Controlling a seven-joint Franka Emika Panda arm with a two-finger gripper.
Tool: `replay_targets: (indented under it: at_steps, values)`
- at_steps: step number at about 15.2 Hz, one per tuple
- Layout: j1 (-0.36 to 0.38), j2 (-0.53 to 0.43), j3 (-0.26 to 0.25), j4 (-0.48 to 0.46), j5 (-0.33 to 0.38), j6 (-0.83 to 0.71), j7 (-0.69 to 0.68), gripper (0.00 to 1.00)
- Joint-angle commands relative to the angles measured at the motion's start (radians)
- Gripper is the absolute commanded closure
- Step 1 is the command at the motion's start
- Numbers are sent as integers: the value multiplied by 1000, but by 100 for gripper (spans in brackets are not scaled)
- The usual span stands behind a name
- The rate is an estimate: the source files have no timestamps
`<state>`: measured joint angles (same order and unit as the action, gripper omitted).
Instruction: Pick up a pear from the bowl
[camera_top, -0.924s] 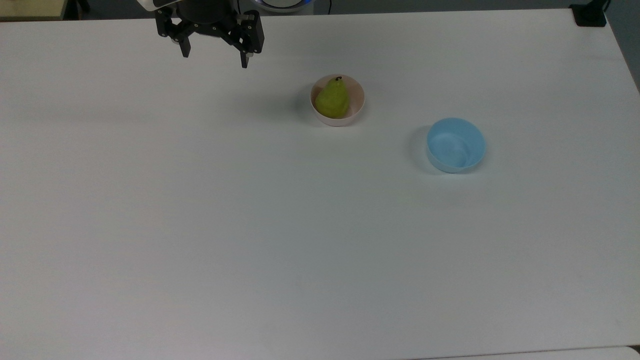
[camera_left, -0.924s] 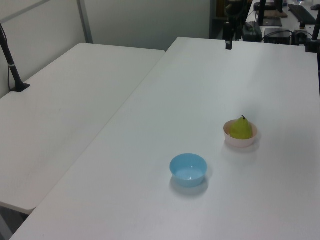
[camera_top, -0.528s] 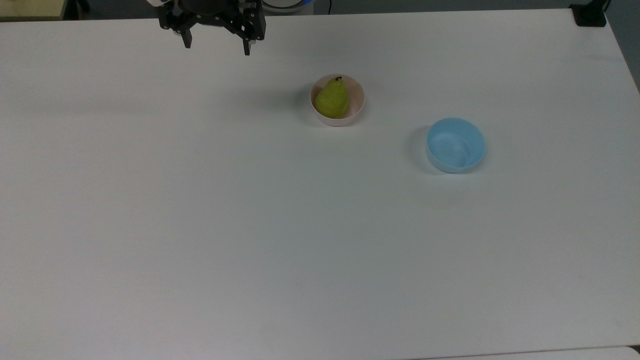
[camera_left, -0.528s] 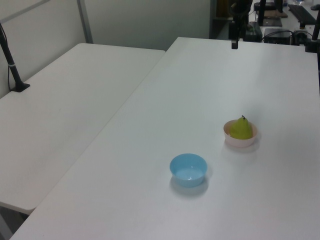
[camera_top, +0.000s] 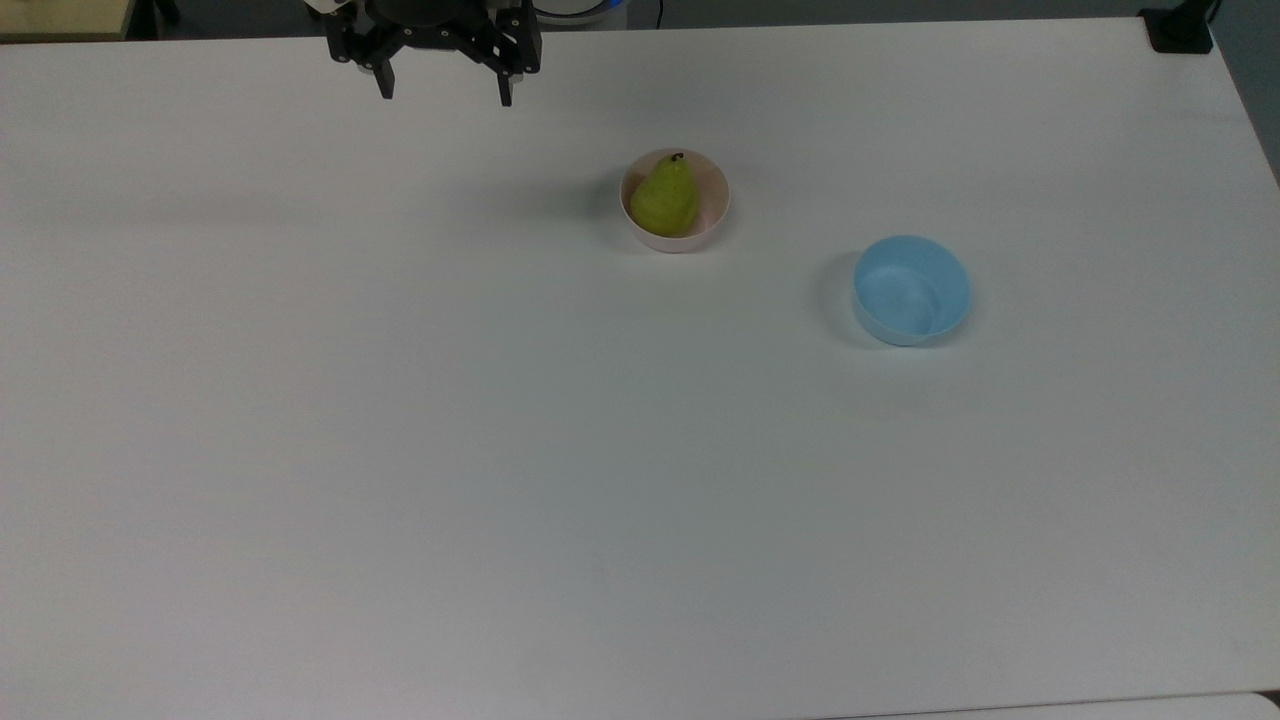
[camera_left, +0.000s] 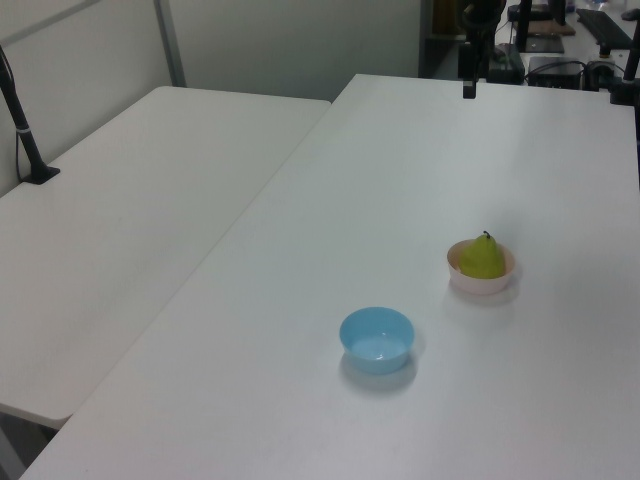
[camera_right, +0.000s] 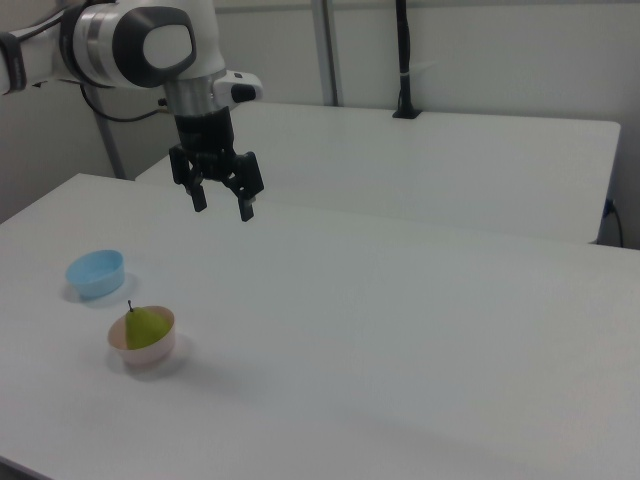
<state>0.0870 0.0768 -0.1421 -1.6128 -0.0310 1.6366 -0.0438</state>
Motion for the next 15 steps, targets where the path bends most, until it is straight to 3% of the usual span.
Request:
replay_targets:
  at_steps: [1,5,8,10,15]
  values:
    - [63,-8,-4,-9,11,-12,-16,0]
    - [209,3,-45,-10,5,-14,-22,0]
    - [278,14,-50,-25,6,-24,-27,0]
    - [324,14,-50,-88,3,-20,-45,0]
    - [378,93,-39,-174,-36,-5,-79,0]
